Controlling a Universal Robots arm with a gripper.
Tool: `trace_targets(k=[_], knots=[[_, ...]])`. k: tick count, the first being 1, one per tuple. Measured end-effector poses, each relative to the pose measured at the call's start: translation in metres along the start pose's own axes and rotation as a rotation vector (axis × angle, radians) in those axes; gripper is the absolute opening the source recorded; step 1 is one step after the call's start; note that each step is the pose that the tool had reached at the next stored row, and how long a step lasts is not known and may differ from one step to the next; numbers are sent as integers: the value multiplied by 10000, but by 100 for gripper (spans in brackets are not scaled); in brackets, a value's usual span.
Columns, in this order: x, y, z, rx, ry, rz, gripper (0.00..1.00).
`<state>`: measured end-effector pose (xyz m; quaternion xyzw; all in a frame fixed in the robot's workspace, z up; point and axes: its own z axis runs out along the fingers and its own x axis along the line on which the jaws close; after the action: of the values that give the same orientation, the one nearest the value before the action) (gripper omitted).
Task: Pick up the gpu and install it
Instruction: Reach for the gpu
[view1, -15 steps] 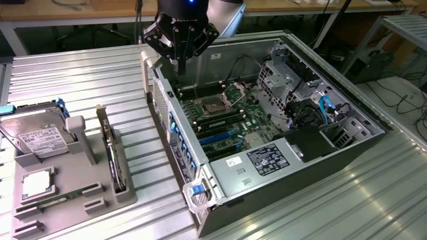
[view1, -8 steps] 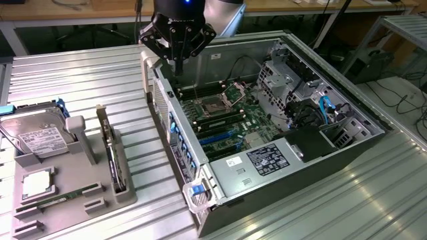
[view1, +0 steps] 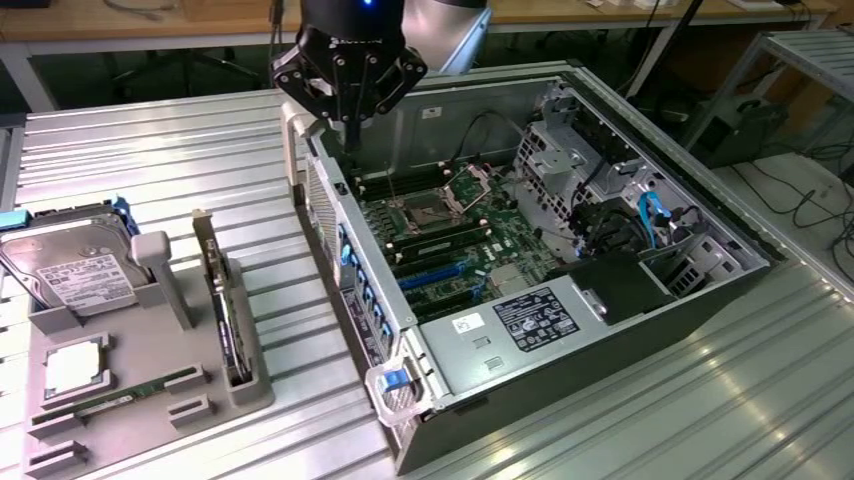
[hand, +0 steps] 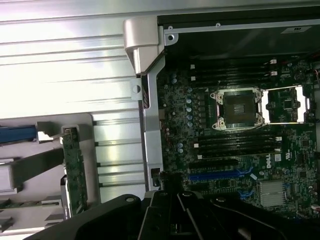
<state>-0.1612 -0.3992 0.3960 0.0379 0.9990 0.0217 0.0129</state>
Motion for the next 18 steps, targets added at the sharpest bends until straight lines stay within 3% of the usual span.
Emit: trace_targets(k=[18], knots=[[127, -12, -3, 0, 0, 0, 11]])
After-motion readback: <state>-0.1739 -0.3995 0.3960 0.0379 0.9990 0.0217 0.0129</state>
